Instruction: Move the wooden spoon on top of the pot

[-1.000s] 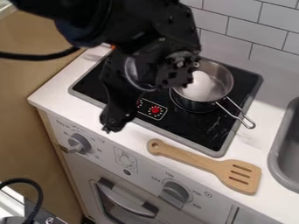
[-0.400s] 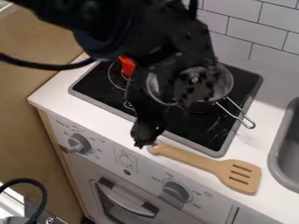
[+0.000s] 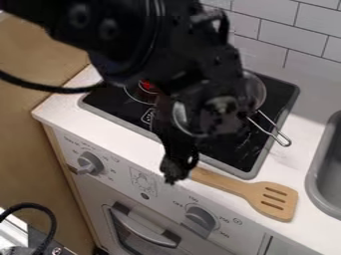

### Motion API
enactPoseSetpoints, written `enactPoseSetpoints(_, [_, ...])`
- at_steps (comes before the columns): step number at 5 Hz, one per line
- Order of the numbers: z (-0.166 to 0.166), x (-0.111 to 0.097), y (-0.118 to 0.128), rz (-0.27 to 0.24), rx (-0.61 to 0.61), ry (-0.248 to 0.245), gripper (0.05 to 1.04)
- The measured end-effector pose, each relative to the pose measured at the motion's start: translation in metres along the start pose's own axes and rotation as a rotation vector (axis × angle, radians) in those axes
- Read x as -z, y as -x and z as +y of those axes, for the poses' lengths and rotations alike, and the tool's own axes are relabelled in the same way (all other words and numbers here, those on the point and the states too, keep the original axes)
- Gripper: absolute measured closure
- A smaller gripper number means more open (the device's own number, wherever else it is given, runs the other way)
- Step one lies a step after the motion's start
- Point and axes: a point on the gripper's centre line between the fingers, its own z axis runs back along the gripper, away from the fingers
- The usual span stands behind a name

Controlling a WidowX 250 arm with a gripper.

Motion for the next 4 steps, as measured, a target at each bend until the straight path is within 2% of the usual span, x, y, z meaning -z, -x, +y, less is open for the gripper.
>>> enactPoseSetpoints(1, [0.0054,0.002,0.0038,0.03,-0.043,-0.016,0.083])
enactPoseSetpoints(2, [0.0111,0.0036,0.0053,0.071,-0.103,-0.089,0.083])
enactPoseSetpoints(3, [0.0038,0.0044,0.0059,0.052,-0.165,-0.134,0.083])
enactPoseSetpoints(4, [0.0016,0.0043,0.0029,0.06,-0.105,-0.154,0.083])
